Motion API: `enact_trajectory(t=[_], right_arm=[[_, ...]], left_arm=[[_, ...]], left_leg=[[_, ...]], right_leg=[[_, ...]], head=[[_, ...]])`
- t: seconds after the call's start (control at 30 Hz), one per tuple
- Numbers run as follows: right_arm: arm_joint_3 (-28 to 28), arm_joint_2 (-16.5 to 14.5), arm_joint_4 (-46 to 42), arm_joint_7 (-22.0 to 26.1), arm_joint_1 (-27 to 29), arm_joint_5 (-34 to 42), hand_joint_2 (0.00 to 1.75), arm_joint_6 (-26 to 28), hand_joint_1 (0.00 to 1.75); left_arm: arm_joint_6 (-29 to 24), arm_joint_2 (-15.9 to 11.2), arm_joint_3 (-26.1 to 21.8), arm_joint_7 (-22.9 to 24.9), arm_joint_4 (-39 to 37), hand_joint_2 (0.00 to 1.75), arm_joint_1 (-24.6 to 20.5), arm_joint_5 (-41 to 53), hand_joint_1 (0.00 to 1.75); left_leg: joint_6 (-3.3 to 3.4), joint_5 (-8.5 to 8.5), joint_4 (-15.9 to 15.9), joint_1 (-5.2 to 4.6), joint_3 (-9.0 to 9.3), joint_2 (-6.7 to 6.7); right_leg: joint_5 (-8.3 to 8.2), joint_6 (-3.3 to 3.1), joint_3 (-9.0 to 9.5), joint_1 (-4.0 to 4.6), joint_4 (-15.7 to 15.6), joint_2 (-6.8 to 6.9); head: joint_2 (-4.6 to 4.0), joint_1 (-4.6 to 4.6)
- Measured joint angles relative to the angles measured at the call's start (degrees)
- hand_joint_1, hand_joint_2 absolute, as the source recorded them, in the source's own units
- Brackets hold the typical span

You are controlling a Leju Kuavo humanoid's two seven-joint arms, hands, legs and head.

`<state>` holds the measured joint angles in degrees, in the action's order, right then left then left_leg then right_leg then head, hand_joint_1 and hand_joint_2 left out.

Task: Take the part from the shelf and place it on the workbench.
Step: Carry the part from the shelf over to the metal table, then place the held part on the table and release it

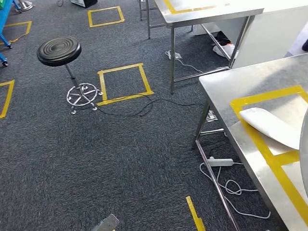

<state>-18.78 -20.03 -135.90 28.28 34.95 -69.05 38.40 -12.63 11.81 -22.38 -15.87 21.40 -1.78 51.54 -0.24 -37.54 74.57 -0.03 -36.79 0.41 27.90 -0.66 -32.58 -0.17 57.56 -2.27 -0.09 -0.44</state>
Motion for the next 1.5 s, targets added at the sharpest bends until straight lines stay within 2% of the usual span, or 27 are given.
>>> enact_trajectory(t=[0.07,0.13,0.2,0.27,0.3,0.33,0.37,0.43,0.5,0.53,0.57,0.63,0.7,0.8,0.87,0.93,0.97,1.0,1.03,1.07,1.1,1.17,1.23,1.3,1.37,1.43,1.5], right_arm=[[-0.01,-0.01,0.01,0.01,0.16,-0.09,1.75,0.0,1.75],[0.06,-0.01,0.02,-0.12,0.34,-0.22,1.75,0.0,1.75],[0.2,0.01,0.03,-0.7,0.39,-0.43,1.75,0.0,1.75],[0.3,0.01,0.05,-1.77,0.5,-0.88,1.75,0.0,1.75],[0.36,0.06,0.08,-2.37,0.65,-1.19,1.75,0.0,1.75],[0.48,0.17,0.11,-2.98,0.79,-1.51,1.75,0.0,1.75],[0.69,0.34,0.16,-3.56,0.86,-1.79,1.75,0.0,1.75],[1.33,0.82,0.31,-4.71,0.97,-2.32,1.75,0.0,1.75],[1.98,1.35,0.54,-5.89,1.15,-2.83,1.75,0.0,1.75],[2.29,1.65,0.65,-6.59,1.32,-3.12,1.75,0.0,1.75],[2.64,1.99,0.75,-7.35,1.49,-3.48,1.75,0.0,1.75],[3.43,2.71,0.89,-8.81,1.9,-4.22,1.75,0.0,1.75],[4.25,3.25,0.98,-9.75,2.2,-4.78,1.75,0.0,1.75],[5.18,4.16,1.06,-11.56,2.72,-5.49,1.75,0.0,1.75],[5.95,5.07,1.15,-13.67,2.93,-6.27,1.75,0.0,1.75],[6.96,6.32,1.39,-16.21,3.0,-7.12,1.75,-0.04,1.75],[7.51,7.12,1.59,-17.53,3.02,-7.6,1.75,-0.13,1.75],[8.11,7.98,1.8,-18.87,3.07,-8.1,1.75,-0.26,1.75],[8.71,8.89,2.0,-20.19,3.14,-8.65,1.75,-0.46,1.75],[9.34,9.86,2.19,-21.47,3.27,-9.23,1.75,-0.71,1.75],[9.94,10.79,2.35,-22.53,3.42,-9.76,1.75,-0.94,1.75],[11.17,12.51,2.67,-24.2,3.72,-10.68,1.75,-1.35,1.75],[12.23,13.95,2.99,-25.16,3.96,-11.22,1.75,-1.55,1.75],[12.98,14.95,3.17,-25.72,4.33,-11.43,1.75,-1.58,1.75],[13.58,15.91,3.31,-26.65,4.59,-11.71,1.75,-1.58,1.75],[14.36,17.24,3.56,-28.21,4.35,-12.27,1.75,-1.62,1.75],[15.31,18.73,3.9,-30.08,4.16,-13.03,1.75,-1.67,1.75]], left_arm=[[-0.05,-0.03,0.01,0.01,-0.01,1.75,0.01,-0.02,0.0],[-0.16,-0.1,0.02,-0.01,-0.04,1.75,0.02,-0.21,0.0],[-0.23,-0.23,0.02,-0.05,-0.1,1.75,0.05,-0.56,0.0],[-0.24,-0.33,0.02,-0.09,-0.13,1.75,0.01,-0.97,0.0],[-0.24,-0.37,0.03,-0.09,-0.13,1.75,-0.06,-1.12,0.0],[-0.23,-0.39,0.04,-0.09,-0.13,1.75,-0.13,-1.26,0.0],[-0.22,-0.4,0.04,-0.1,-0.13,1.75,-0.15,-1.38,0.0],[-0.2,-0.48,0.04,-0.1,-0.13,1.75,0.14,-1.64,0.0],[-0.2,-0.6,0.03,-0.07,-0.13,1.75,0.52,-1.79,0.0],[-0.2,-0.62,0.02,-0.05,-0.13,1.75,0.6,-1.88,0.0],[-0.2,-0.62,0.02,-0.04,-0.13,1.75,0.6,-2.01,0.0],[-0.2,-0.66,0.01,-0.04,-0.13,1.75,0.6,-2.28,0.0],[-0.21,-0.78,0.0,-0.04,-0.13,1.75,0.64,-2.4,0.0],[-0.2,-0.87,0.01,0.0,-0.12,1.75,0.51,-2.49,0.0],[-0.2,-0.87,0.02,0.03,-0.1,1.75,0.33,-2.56,0.0],[-0.18,-0.91,0.02,0.07,-0.09,1.75,0.39,-2.61,0.0],[-0.14,-0.94,0.02,0.13,-0.09,1.75,0.53,-2.66,0.0],[-0.1,-0.97,0.01,0.2,-0.09,1.75,0.68,-2.7,0.0],[-0.05,-1.01,0.01,0.26,-0.09,1.75,0.77,-2.74,0.0],[-0.02,-1.04,-0.01,0.3,-0.08,1.75,0.81,-2.75,0.0],[0.01,-1.07,-0.01,0.31,-0.07,1.75,0.8,-2.74,0.0],[0.09,-1.28,-0.02,0.31,-0.05,1.75,0.82,-2.73,0.0],[0.18,-1.45,-0.01,0.36,-0.04,1.75,0.84,-2.72,0.0],[0.22,-1.46,-0.01,0.39,-0.01,1.75,0.8,-2.72,0.0],[0.22,-1.43,-0.02,0.39,0.07,1.75,0.68,-2.72,0.0],[0.21,-1.37,-0.02,0.39,0.11,1.75,0.68,-2.71,0.0],[0.17,-1.36,-0.05,0.39,0.11,1.75,0.84,-2.71,0.0]], left_leg=[[0.44,3.17,-3.84,-0.06,1.45,-0.4],[1.07,7.12,-11.32,-0.1,4.52,-2.58],[1.4,8.5,-16.12,-0.16,6.46,-4.53],[1.57,8.37,-17.01,-0.24,6.74,-4.15],[1.79,8.6,-17.34,-0.2,6.83,-3.52],[2.04,8.85,-17.75,-0.12,6.95,-2.87],[2.26,9.08,-18.15,-0.02,7.05,-2.13],[2.5,9.16,-18.39,-0.04,7.08,-0.55],[2.52,9.05,-18.36,-0.05,7.04,1.19],[2.43,8.97,-18.34,-0.02,7.05,2.0],[2.27,8.86,-18.3,0.04,7.13,2.71],[1.68,8.46,-18.11,0.06,7.36,3.9],[1.0,8.01,-17.8,-0.17,7.55,4.87],[0.13,7.62,-17.62,-0.13,7.96,5.97],[-0.42,5.83,-15.4,0.17,7.33,4.14],[-0.55,2.29,-8.72,0.29,4.43,1.25],[-0.49,0.76,-4.79,0.29,2.54,0.56],[-0.37,0.03,-1.88,0.27,1.01,0.21],[-0.17,0.41,-0.82,0.24,0.25,0.02],[0.14,1.93,-2.02,0.17,0.48,-0.22],[0.55,4.26,-5.22,0.06,1.62,-0.78],[1.42,8.07,-12.86,-0.07,4.57,-3.84],[1.71,8.88,-16.42,-0.15,5.9,-5.83],[1.74,8.98,-17.09,-0.16,6.05,-4.8],[2.09,9.39,-18.0,0.05,6.36,-3.33],[2.43,9.5,-18.55,0.13,6.58,-1.62],[2.52,9.24,-18.56,0.11,6.6,0.23]], right_leg=[[0.0,-0.01,0.12,0.12,0.06,-1.23],[-0.01,0.06,0.19,0.2,0.17,-2.6],[-0.18,0.41,-0.19,0.09,0.33,-3.91],[-0.49,1.08,-0.85,-0.16,0.25,-5.08],[-0.42,1.35,-1.14,-0.19,0.37,-4.76],[0.16,1.61,-1.67,-0.14,1.14,-3.63],[1.36,1.83,-2.66,-0.06,3.01,-2.05],[4.91,2.35,-5.72,-0.12,9.63,0.95],[6.83,2.98,-8.29,-0.51,15.09,1.76],[6.32,3.26,-8.24,-0.76,15.18,2.05],[4.83,3.48,-6.92,-1.0,12.87,2.47],[1.72,3.76,-2.44,-1.11,5.05,4.66],[0.74,3.24,0.28,-0.91,0.46,6.09],[0.81,1.97,0.34,-0.73,0.2,4.69],[0.65,1.29,0.42,-0.83,0.06,3.54],[0.59,0.81,0.49,-0.82,0.01,2.34],[0.59,0.65,0.49,-0.73,0.03,1.6],[0.59,0.57,0.51,-0.61,0.05,0.79],[0.59,0.52,0.56,-0.5,0.07,-0.04],[0.58,0.51,0.64,-0.4,0.08,-0.88],[0.58,0.5,0.75,-0.35,0.08,-1.69],[0.57,0.62,0.7,-0.38,0.16,-3.21],[0.41,1.11,0.19,-0.65,0.25,-4.54],[0.16,1.81,-0.4,-0.9,0.16,-5.62],[1.1,2.3,-1.46,-0.77,1.47,-3.72],[4.2,2.72,-4.31,-0.63,6.96,-0.05],[6.9,3.3,-7.72,-0.78,13.71,1.56]], head=[[0.0,0.01],[0.0,0.04],[0.0,0.05],[0.0,0.03],[0.0,0.08],[0.0,0.18],[0.0,0.33],[0.0,0.49],[0.0,0.47],[0.0,0.48],[0.0,0.49],[0.0,0.55],[0.0,0.47],[0.0,0.38],[0.0,0.26],[0.0,0.09],[0.0,0.04],[0.0,0.04],[0.0,0.04],[0.0,0.05],[0.0,0.05],[0.0,0.1],[0.0,0.09],[0.0,0.04],[0.0,0.17],[0.0,0.33],[0.0,0.39]])
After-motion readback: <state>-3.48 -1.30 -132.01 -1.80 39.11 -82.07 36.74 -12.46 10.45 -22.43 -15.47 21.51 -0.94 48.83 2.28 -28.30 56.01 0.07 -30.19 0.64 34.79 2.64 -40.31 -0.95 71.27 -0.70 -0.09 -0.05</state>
